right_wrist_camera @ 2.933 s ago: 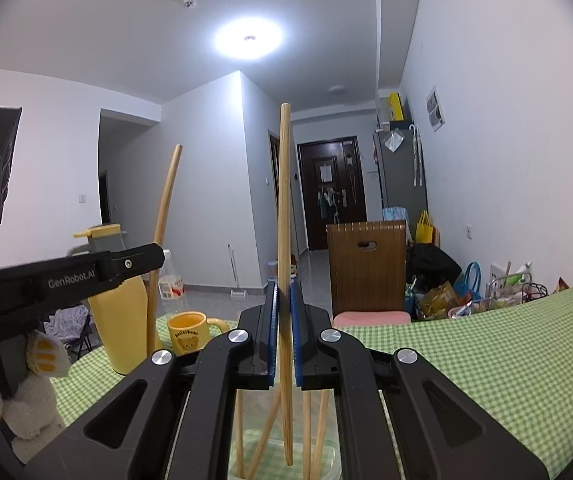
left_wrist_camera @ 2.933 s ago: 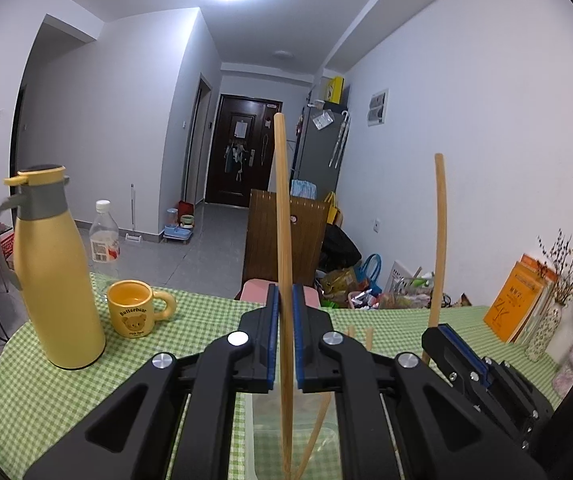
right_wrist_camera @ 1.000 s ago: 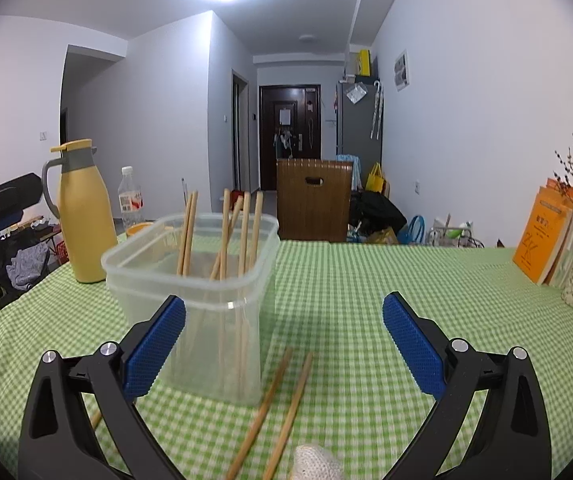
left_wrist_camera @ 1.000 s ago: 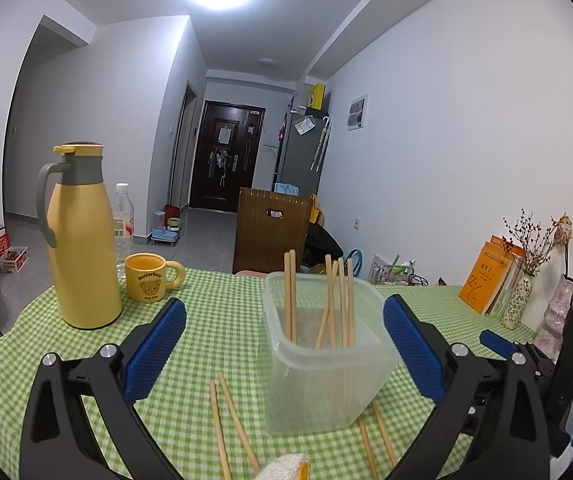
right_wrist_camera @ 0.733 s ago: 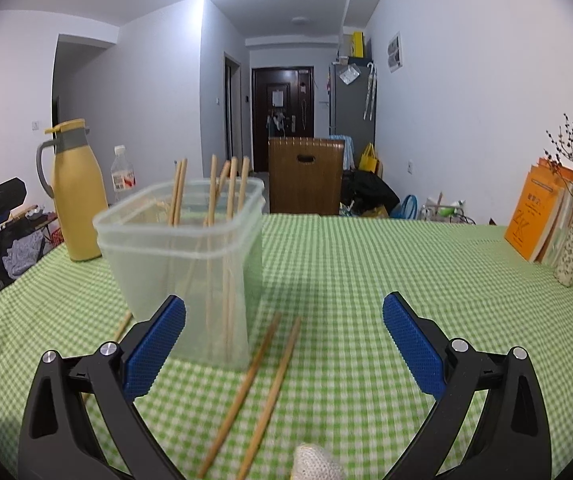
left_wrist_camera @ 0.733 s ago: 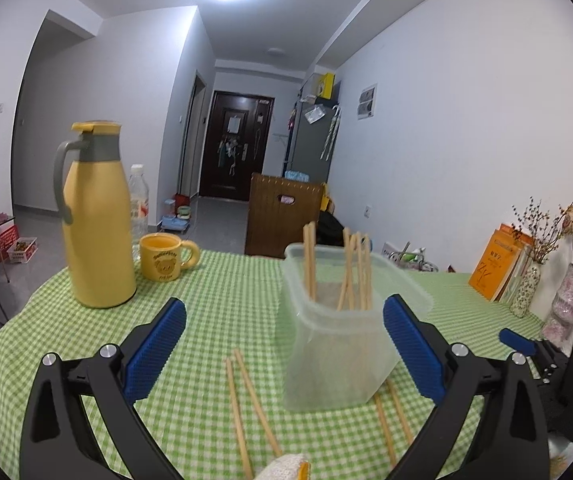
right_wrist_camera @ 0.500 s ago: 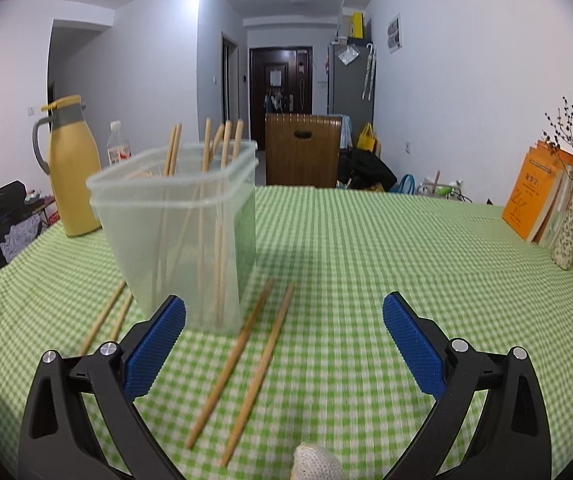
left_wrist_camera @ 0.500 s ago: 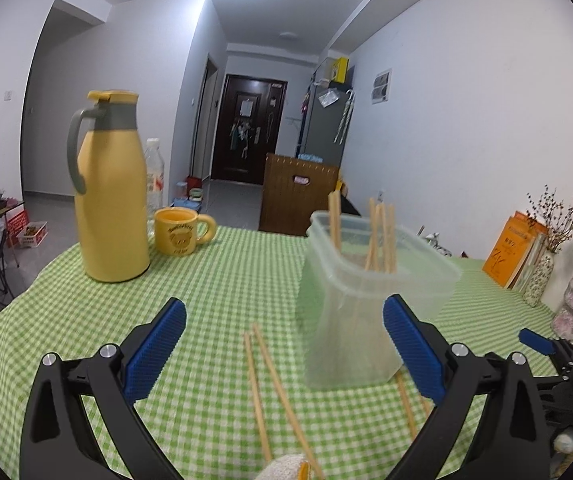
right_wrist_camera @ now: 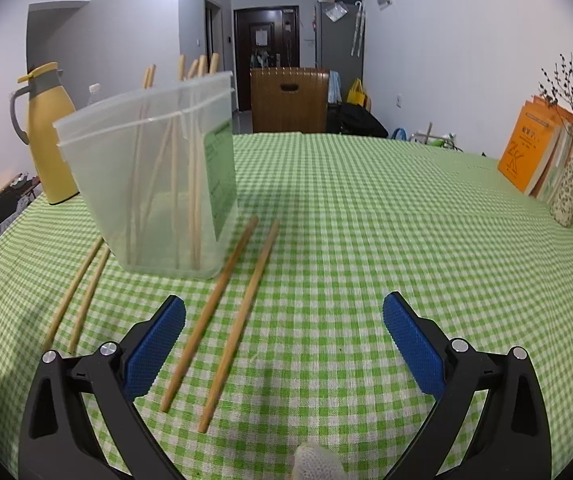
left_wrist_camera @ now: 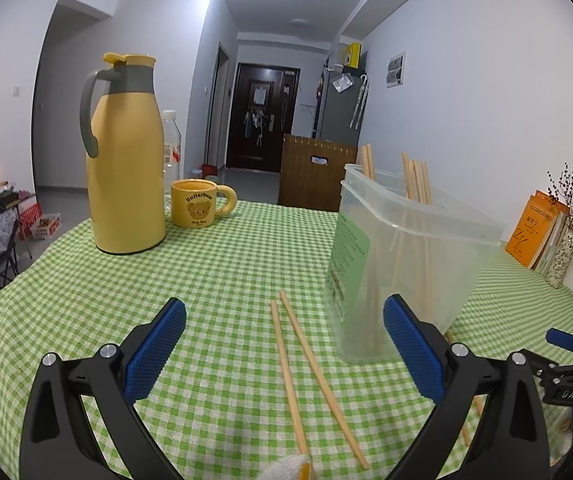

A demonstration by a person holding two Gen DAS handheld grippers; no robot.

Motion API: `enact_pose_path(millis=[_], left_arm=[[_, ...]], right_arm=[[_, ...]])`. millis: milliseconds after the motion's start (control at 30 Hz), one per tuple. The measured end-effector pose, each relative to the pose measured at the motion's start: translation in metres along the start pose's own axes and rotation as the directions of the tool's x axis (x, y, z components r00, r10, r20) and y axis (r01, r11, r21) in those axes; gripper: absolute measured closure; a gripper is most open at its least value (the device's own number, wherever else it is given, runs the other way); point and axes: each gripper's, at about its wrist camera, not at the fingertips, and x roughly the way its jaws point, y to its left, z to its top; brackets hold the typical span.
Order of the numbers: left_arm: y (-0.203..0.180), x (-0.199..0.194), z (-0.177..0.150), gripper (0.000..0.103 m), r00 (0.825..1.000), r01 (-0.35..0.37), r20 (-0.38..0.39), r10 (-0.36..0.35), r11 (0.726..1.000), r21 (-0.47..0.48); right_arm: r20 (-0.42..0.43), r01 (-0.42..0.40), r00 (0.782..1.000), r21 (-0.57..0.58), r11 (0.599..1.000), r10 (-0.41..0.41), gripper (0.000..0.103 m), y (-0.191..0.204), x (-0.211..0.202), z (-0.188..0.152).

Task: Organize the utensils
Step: 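Withdraw both grippers away from the box, then lower the right gripper onto a wooden chopstick and close it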

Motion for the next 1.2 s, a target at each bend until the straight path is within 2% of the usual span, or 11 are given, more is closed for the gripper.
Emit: enact_pose_path(millis=[167,467,733,900,1000,1067,1100,1133,1167,1200], left_arm=[[0.004,0.007,-0.013,0.007,0.999,-0.034,0.004,0.034,0.999,-0.009],[0.006,0.004,-0.013,0.007,0.999,-0.038,0.015,0.038,0.999,-0.013],[0.004,0.003,-0.013,0.007,0.999,-0.049,0.024,0.049,0.999,-0.005],[0.005,0.002,-0.012,0.007,0.998,-0.049,0.026,0.049,0.999,-0.007],[0.006,0.001,-0.012,0.007,0.998,-0.048,0.028,0.048,0.999,-0.014],[0.007,0.000,-0.012,0.007,0.998,-0.047,0.030,0.048,0.999,-0.018],[0.007,0.000,-0.012,0.007,0.998,-0.050,0.033,0.051,0.999,-0.019],[0.008,-0.001,-0.011,0.007,0.998,-0.050,0.033,0.051,0.999,-0.020],[0.008,-0.001,-0.011,0.007,0.998,-0.049,0.033,0.050,0.999,-0.022],[0.008,-0.001,-0.011,0.007,0.998,-0.049,0.034,0.050,0.999,-0.023]], right_arm=[[-0.015,0.016,1.000,0.017,1.000,-0.016,0.008,-0.001,0.002,-0.001],[-0.051,0.028,0.998,0.016,0.999,-0.027,0.008,0.001,0.011,0.001],[-0.155,0.029,0.987,-0.014,0.999,-0.031,0.008,0.003,0.035,0.013],[-0.236,-0.004,0.972,-0.007,1.000,0.002,0.008,0.004,0.054,0.018],[-0.252,-0.022,0.968,-0.032,0.999,0.013,0.009,0.011,0.061,0.021],[-0.265,-0.040,0.964,-0.052,0.998,0.024,0.021,0.018,0.066,0.023],[-0.279,-0.045,0.960,-0.060,0.997,0.027,0.035,0.021,0.070,0.024],[-0.294,-0.049,0.955,-0.061,0.997,0.029,0.043,0.023,0.074,0.025],[-0.306,-0.049,0.952,-0.061,0.997,0.028,0.046,0.023,0.078,0.026],[-0.316,-0.046,0.949,-0.060,0.997,0.025,0.054,0.023,0.081,0.027]])
